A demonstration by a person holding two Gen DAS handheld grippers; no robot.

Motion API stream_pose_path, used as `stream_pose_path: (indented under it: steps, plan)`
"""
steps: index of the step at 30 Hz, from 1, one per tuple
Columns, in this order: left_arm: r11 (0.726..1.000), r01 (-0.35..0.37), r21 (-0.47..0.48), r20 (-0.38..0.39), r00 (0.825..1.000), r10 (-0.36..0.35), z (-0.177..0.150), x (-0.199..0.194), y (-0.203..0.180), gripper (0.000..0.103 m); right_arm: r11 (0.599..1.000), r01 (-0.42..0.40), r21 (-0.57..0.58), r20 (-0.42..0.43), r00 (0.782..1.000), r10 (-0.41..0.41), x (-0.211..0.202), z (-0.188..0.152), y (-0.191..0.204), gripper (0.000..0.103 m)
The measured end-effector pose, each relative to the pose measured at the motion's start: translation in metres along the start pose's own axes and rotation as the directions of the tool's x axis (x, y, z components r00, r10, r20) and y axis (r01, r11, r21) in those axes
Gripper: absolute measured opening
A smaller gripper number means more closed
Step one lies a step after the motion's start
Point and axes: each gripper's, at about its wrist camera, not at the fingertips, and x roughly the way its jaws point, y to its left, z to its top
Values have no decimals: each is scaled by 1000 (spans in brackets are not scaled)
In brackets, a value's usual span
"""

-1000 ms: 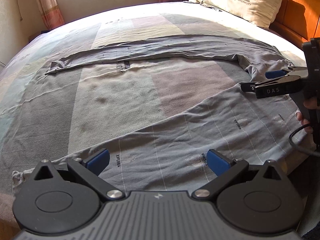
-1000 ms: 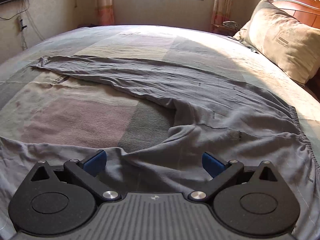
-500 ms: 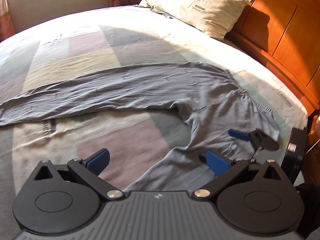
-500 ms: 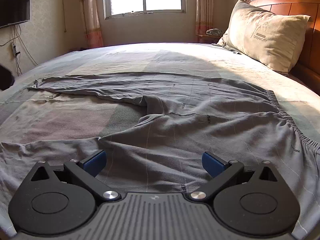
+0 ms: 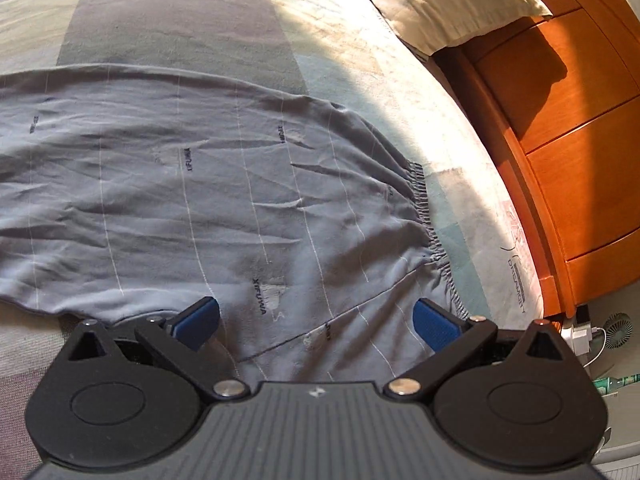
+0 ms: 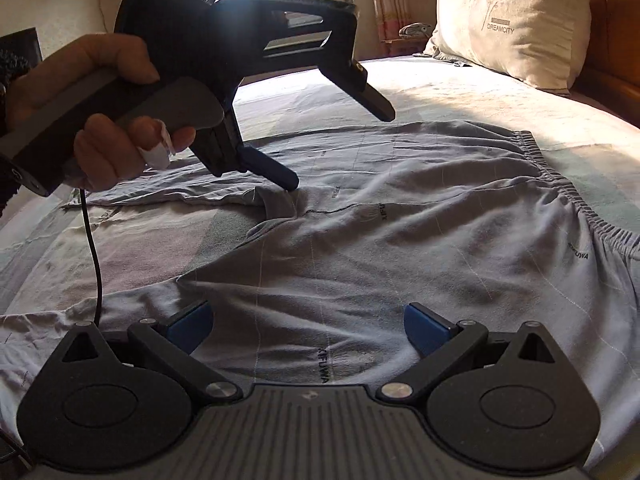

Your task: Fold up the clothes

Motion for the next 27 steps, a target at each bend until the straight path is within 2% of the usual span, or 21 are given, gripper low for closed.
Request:
stream_pose_path:
  steps: [1,2,4,10,13,15,17,18,19,21,24,26,27]
  plan:
    - [1000,-29,-4,1,1000,29,-3,0,7,102,1000,-1,3,0,1000,1,0,0,0,103]
    - [1000,-17,6,6,1000,17,-6,-2,11,102,1000,-3,6,-1,1000,3,-1,0,-1,103]
    - [999,-46,-2,14,999,46,-8,-12,14,102,1000,-5,10,-2,1000,5,-1,0,-1,103]
    - [999,-18,50,74,997,14,7,-31,-1,102,1000,7,-1,-5,1000,-7,1,-1,1,103]
    - [999,-7,52,57,998,4,11,-18,-2,102,1000,13,-10,-9,1000,-13,1,-1,2,103]
    - [992,-111,58,47,993,108,8,-7,4,102,1000,14,-14,-12,1000,-15,1,-1,3,103]
    - [975,-214,57,59,976,211,7,-4,11,102,1000,11,-13,-14,1000,-12,1,0,2,103]
    - [965,-256,49,81,964,252,7,-7,17,102,1000,8,-10,-15,1000,-9,1,0,1,103]
    - [965,-262,22,99,961,258,8,-13,22,102,1000,6,-8,-16,1000,-6,1,0,1,103]
    - [976,-217,-34,114,969,219,12,-25,29,102,1000,2,-3,-16,1000,-2,1,0,-1,103]
    - [990,-135,-30,136,981,138,18,-31,25,102,1000,4,-9,-20,1000,-4,1,0,0,103]
    - [995,-95,-22,116,989,97,20,-22,23,102,1000,9,-18,-23,1000,-10,2,0,1,103]
    - [994,-110,-21,103,988,112,20,-18,24,102,1000,12,-22,-24,1000,-12,2,0,2,103]
